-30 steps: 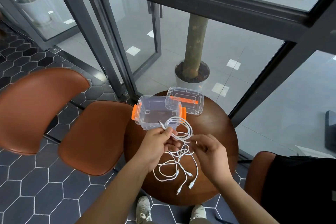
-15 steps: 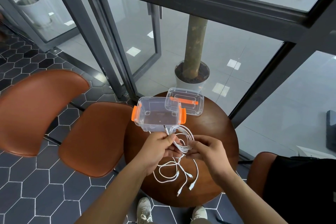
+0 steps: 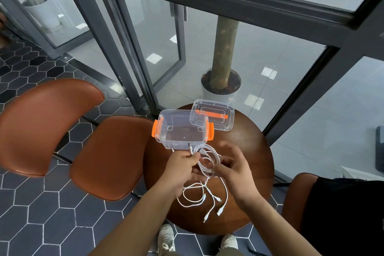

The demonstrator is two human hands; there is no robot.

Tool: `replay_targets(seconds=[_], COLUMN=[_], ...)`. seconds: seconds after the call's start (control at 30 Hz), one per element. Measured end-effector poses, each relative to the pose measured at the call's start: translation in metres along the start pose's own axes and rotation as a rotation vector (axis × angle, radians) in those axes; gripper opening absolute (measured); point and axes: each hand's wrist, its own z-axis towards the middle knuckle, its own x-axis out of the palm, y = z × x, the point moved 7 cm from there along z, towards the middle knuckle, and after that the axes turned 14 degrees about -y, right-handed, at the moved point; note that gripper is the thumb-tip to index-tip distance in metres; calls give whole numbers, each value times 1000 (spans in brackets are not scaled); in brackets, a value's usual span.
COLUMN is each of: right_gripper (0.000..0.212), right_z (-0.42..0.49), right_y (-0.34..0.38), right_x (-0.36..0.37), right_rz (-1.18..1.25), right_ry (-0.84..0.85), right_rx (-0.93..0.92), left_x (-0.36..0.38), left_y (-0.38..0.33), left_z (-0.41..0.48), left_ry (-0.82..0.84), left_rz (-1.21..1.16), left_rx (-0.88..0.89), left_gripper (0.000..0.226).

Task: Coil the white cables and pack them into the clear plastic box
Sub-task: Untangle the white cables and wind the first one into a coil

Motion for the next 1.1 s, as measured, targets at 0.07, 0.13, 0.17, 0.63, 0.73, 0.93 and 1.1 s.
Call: replay_targets(seconds=[0.07,0.13,0.17,0.63,0.73,0.93,1.1], right_gripper=[61,47,39,13,17,29,43], right_z=[1,3,3,-6,-5,2,0], right_y=[5,11,12,23,25,26,27], right_x=[1,1,2,4,4,0,0], right_rz=[31,-46,-96,-721,-701,-493,-389], right_ry=[36,66,66,-139,-109,78,166], right_rx=[-41,-138,-163,-579,-561,-434,-391], left_x=[-1,0,0,0,-1,2,6], left_y=[1,1,0,8,15,26,25], left_z=[0,-1,-1,-6,-6,-6,-13], left_ry=[-15,-20,-24,-109,-124,-57,20], left_rz=[-11,-8,-6,106,54,-156,-327], left_rx=[-26,-29,-28,53,-4,-100,-136], left_gripper=[22,21,21,23,25,21,20])
